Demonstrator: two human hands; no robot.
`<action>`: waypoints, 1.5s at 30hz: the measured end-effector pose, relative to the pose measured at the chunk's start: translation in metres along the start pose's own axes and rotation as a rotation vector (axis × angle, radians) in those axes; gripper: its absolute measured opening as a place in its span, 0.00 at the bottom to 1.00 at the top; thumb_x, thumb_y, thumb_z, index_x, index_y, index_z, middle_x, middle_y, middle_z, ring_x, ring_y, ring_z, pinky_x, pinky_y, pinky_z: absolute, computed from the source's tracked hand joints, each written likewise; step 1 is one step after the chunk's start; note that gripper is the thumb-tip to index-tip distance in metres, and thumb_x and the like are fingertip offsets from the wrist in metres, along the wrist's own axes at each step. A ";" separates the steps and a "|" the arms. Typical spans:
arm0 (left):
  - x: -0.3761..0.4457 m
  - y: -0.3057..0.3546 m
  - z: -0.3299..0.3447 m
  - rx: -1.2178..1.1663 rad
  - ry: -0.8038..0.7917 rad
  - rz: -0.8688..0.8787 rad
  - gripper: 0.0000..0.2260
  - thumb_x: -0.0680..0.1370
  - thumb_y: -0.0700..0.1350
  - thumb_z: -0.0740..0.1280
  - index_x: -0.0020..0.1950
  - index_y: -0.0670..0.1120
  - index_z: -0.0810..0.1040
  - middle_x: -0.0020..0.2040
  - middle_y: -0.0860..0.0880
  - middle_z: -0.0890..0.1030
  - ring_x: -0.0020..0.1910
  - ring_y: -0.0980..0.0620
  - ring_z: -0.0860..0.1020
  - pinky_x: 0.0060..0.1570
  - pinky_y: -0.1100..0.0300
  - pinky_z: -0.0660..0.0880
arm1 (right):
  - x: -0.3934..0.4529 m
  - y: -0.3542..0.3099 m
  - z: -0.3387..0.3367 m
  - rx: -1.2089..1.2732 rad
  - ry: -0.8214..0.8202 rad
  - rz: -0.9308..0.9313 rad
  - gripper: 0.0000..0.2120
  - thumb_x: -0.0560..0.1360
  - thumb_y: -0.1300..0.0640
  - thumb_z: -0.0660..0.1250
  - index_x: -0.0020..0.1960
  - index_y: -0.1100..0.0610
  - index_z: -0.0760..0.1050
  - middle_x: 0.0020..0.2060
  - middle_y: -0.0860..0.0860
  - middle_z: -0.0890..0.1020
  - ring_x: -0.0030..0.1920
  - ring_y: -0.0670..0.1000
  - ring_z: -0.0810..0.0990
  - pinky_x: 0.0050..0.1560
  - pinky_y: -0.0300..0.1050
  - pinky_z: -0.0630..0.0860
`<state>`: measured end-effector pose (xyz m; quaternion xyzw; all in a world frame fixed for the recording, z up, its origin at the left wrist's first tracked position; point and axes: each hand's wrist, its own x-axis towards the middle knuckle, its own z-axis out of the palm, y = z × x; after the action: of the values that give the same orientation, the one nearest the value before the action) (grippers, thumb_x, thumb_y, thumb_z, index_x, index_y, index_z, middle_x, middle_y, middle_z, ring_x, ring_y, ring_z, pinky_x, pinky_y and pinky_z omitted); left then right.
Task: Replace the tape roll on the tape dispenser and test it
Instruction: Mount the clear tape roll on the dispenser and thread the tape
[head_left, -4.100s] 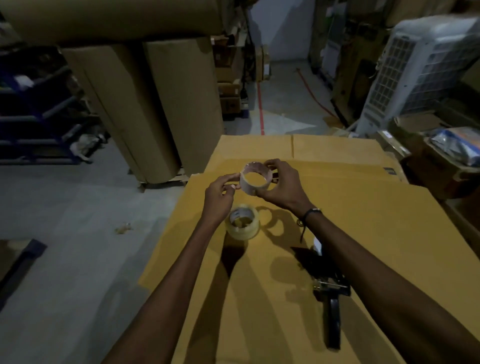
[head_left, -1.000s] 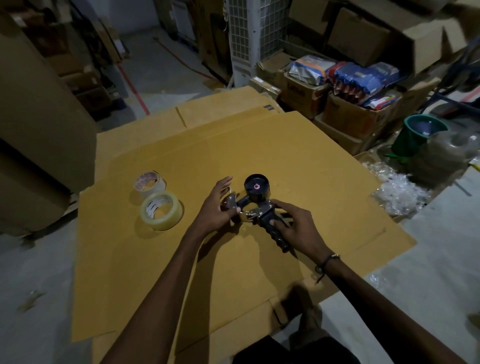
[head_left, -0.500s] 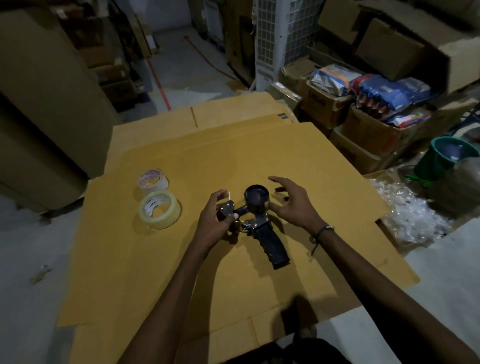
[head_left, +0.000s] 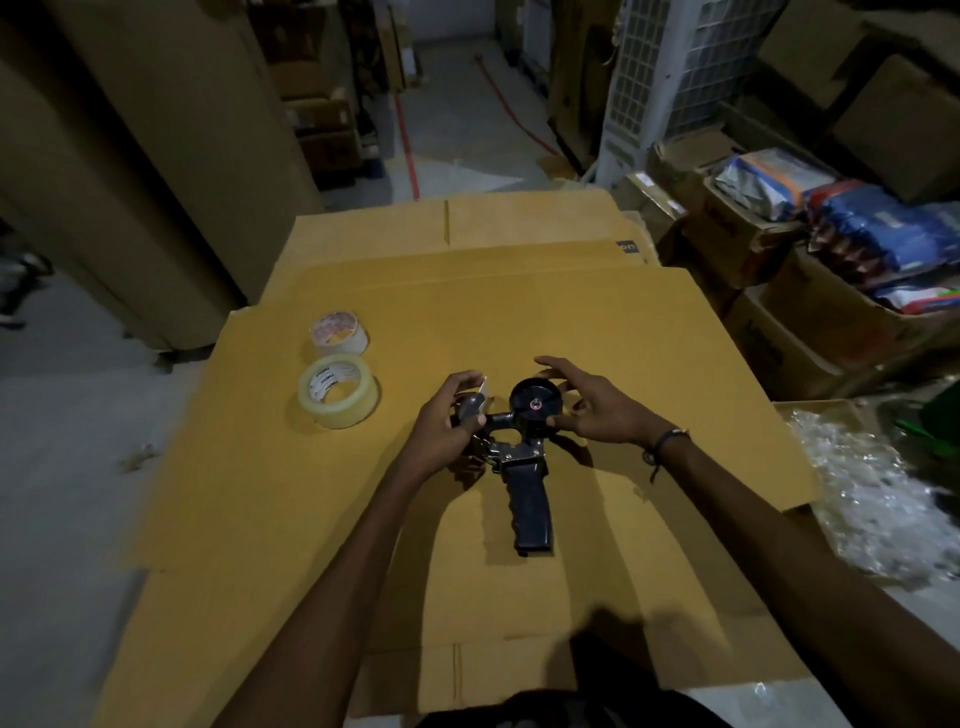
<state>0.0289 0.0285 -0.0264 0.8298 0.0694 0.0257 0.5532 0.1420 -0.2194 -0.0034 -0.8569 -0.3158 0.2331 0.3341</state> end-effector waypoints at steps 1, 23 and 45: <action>0.001 0.001 0.000 -0.004 -0.003 -0.002 0.23 0.81 0.38 0.70 0.75 0.51 0.71 0.72 0.55 0.75 0.72 0.56 0.73 0.62 0.65 0.75 | 0.001 -0.001 -0.004 -0.003 -0.025 -0.001 0.44 0.77 0.57 0.76 0.83 0.45 0.54 0.76 0.50 0.70 0.69 0.54 0.74 0.60 0.55 0.78; -0.036 -0.076 -0.180 0.216 0.459 -0.194 0.43 0.65 0.38 0.84 0.75 0.48 0.68 0.76 0.43 0.66 0.73 0.43 0.69 0.56 0.54 0.72 | 0.152 -0.176 0.114 -0.168 -0.052 -0.083 0.53 0.68 0.56 0.83 0.83 0.54 0.56 0.75 0.59 0.68 0.73 0.62 0.70 0.68 0.59 0.74; -0.041 -0.027 -0.192 0.135 0.428 0.235 0.23 0.70 0.41 0.82 0.63 0.45 0.82 0.65 0.50 0.81 0.65 0.57 0.78 0.67 0.63 0.76 | 0.131 -0.208 0.085 -0.208 0.133 -0.106 0.54 0.64 0.43 0.84 0.81 0.46 0.58 0.59 0.53 0.67 0.56 0.56 0.70 0.59 0.51 0.74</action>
<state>-0.0372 0.2078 0.0247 0.8429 0.0895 0.2605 0.4623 0.1006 0.0285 0.0652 -0.8826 -0.3601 0.1240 0.2756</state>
